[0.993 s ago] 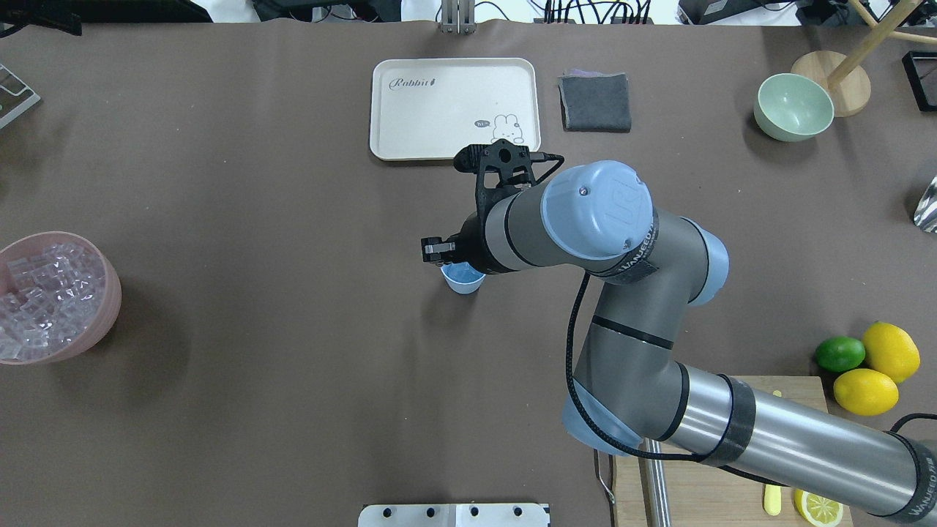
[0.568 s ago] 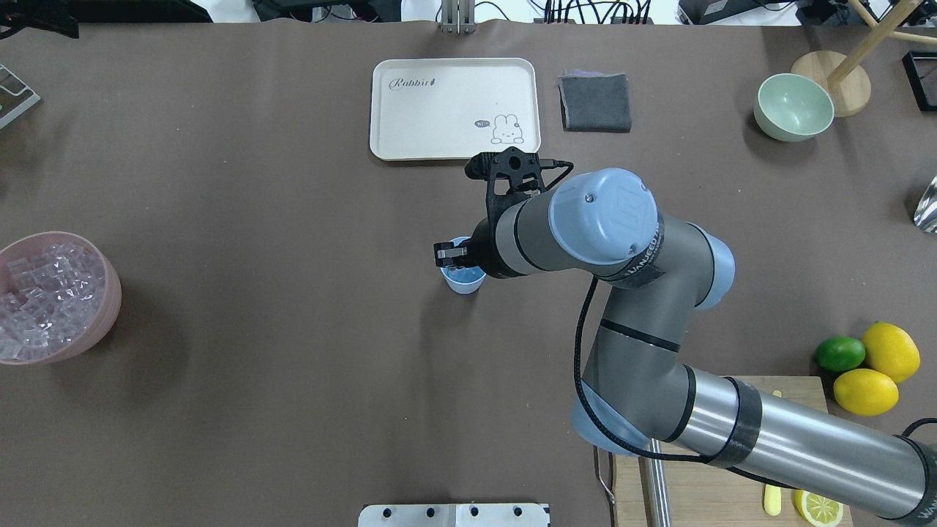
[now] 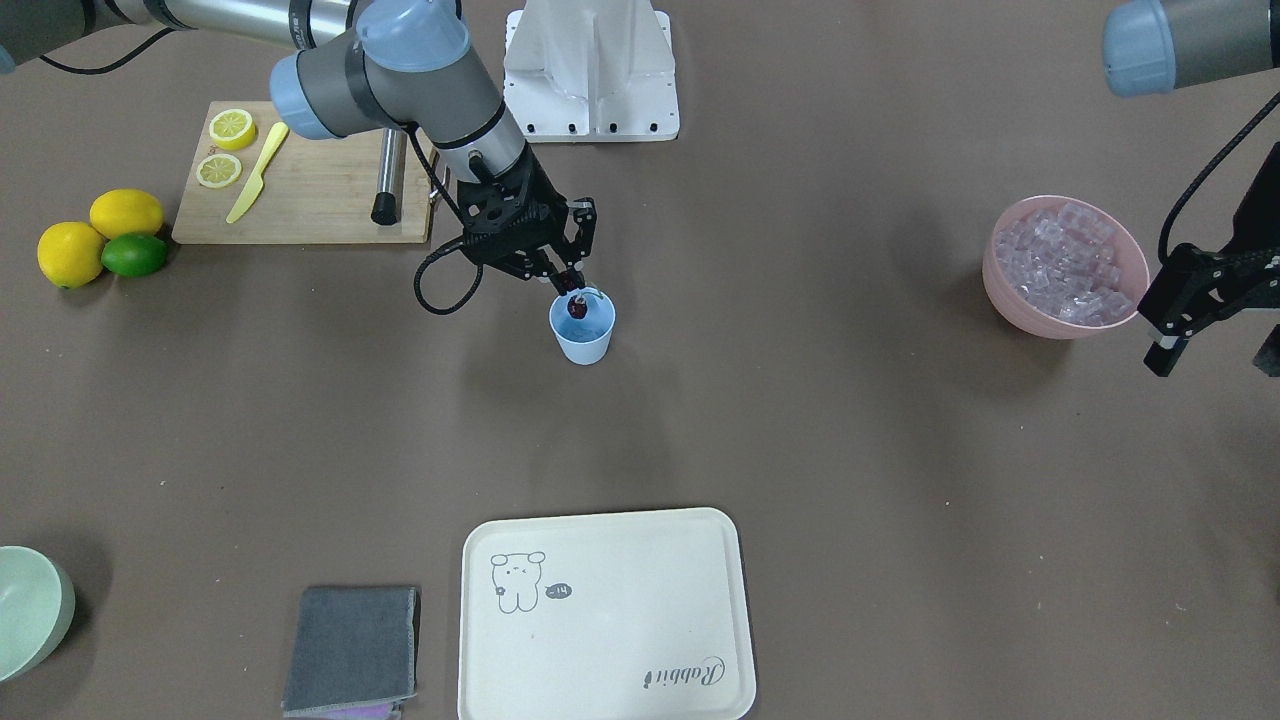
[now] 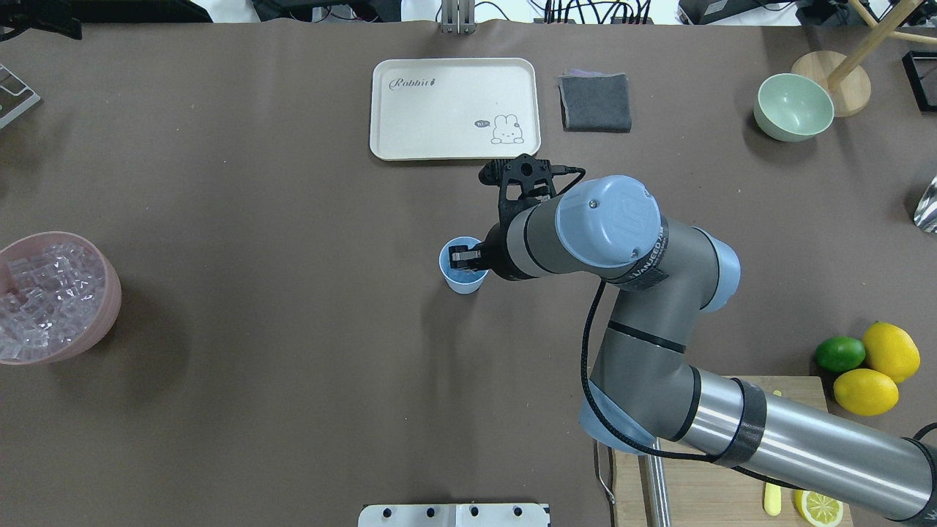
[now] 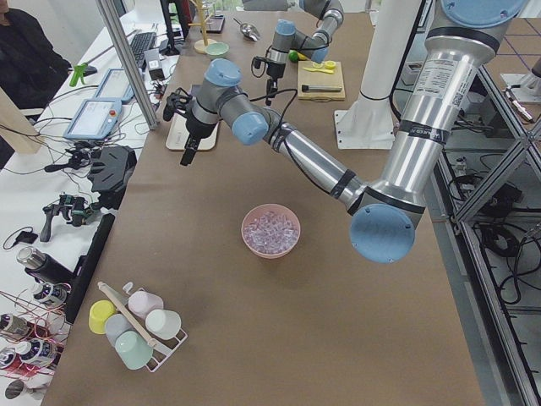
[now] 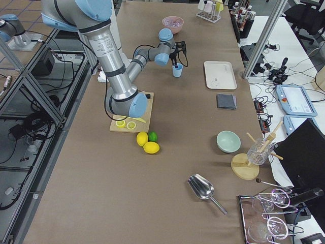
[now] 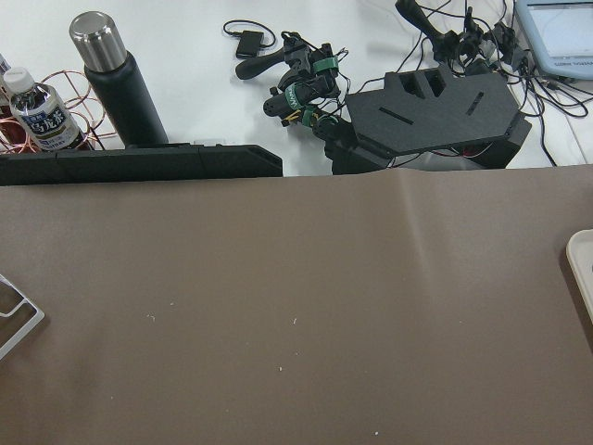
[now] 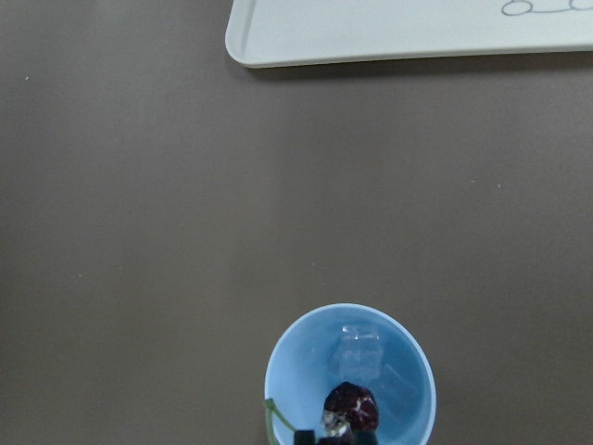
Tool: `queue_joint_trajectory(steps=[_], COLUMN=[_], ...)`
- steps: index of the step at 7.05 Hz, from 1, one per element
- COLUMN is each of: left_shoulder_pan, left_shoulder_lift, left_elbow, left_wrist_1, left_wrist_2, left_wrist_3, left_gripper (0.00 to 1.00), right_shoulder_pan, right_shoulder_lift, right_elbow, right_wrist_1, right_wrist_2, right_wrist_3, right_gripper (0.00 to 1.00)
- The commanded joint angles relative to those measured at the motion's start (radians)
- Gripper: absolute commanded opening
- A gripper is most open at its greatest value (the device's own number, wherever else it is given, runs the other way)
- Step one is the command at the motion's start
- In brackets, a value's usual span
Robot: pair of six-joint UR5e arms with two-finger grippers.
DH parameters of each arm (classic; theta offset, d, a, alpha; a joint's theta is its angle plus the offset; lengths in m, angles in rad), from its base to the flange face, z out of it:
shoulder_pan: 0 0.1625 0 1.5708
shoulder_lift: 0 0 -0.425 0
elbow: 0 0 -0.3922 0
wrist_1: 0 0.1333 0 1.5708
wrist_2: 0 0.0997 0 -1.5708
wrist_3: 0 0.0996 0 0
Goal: Put ice and cherries in cup
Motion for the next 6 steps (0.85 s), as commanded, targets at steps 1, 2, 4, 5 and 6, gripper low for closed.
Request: queue_joint_trajectory(steps=[1,2,4,5,6], left_shoulder_pan=[0.0,-0.003,-0.099,-0.163,-0.228], left_shoulder_lift=[0.0,0.002,0.017,0.089,0.141], left_elbow=[0.0,-0.004,0.022,0.026,0.051], left_wrist_1=[0.0,0.003,0.011,0.014,0.019], left_wrist_2=[-0.002,-0.008,-0.214,-0.274,-0.273], left_wrist_3=[0.0,0.0,0.039,0.228,0.406], left_gripper=[0.98,0.98,0.98,0.98,0.98], right_shoulder_pan=[-0.001,0.018,0.18,0.293,0.386], right_shoulder_lift=[0.014,0.035,0.019,-0.053,-0.173], right_elbow=[-0.006,0.007,0.157,0.25,0.35], right_wrist_1=[-0.019,-0.075,-0.387,-0.51,-0.596], right_wrist_2=[-0.003,0.007,0.219,0.327,0.377], right_wrist_3=[0.06,0.079,0.061,-0.028,-0.205], right_gripper=[1.0,1.0,1.0,1.0,1.0])
